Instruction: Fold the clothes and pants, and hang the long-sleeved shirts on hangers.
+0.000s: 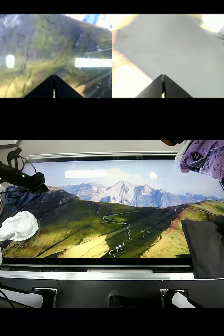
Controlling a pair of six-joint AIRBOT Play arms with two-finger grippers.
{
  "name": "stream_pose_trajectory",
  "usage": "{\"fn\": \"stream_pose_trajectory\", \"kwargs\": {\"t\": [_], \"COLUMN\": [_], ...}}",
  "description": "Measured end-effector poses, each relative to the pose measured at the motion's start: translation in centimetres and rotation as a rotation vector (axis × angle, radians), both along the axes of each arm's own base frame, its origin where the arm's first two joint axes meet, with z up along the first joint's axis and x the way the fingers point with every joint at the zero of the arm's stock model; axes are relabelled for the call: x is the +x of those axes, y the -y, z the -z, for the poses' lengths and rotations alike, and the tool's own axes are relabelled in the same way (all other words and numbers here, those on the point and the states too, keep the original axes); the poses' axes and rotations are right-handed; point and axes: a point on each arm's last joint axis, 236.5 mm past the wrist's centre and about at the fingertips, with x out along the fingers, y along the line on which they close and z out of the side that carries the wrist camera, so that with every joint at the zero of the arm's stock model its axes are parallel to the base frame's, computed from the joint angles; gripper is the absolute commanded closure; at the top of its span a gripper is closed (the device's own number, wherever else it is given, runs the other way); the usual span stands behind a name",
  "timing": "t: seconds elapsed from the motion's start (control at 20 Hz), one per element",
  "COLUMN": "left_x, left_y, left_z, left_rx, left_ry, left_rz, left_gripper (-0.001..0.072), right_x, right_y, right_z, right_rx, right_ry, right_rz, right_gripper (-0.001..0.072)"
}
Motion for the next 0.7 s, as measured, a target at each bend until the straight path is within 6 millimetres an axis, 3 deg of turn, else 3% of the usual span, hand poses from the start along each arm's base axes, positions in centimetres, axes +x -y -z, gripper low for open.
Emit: {"fn": "stream_pose_trajectory", "kwargs": {"t": [0.1,0.2,0.3,0.4,0.55,0.7], "left_x": [0.0,-0.6,-1.5,-2.6,-4.1,-5.2], "left_y": [0.3,0.8,1.2,1.3,1.0,0.6], "left_z": [-0.4,-0.7,-0.9,-0.9,-0.8,-0.2], "left_rx": [0.044,0.085,0.110,0.128,0.152,0.176], "left_ry": [0.043,0.084,0.127,0.174,0.228,0.227], "left_rz": [0.032,0.067,0.089,0.087,0.076,0.076], "left_gripper": [0.0690,0.0690,0.0690,0.0689,0.0687,0.0686], "right_x": [3.8,6.1,6.9,6.8,6.6,6.6], "right_y": [-6.4,-13.2,-19.5,-24.2,-28.7,-30.2], "right_z": [-0.9,-1.5,-1.9,-2.4,-3.6,-5.1], "right_rx": [-0.006,-0.006,0.001,0.005,0.005,-0.009], "right_ry": [0.051,0.086,0.108,0.129,0.180,0.236], "right_rz": [-0.206,-0.390,-0.542,-0.651,-0.754,-0.786], "right_gripper": [0.0673,0.0673,0.0673,0.0673,0.0672,0.0672]}}
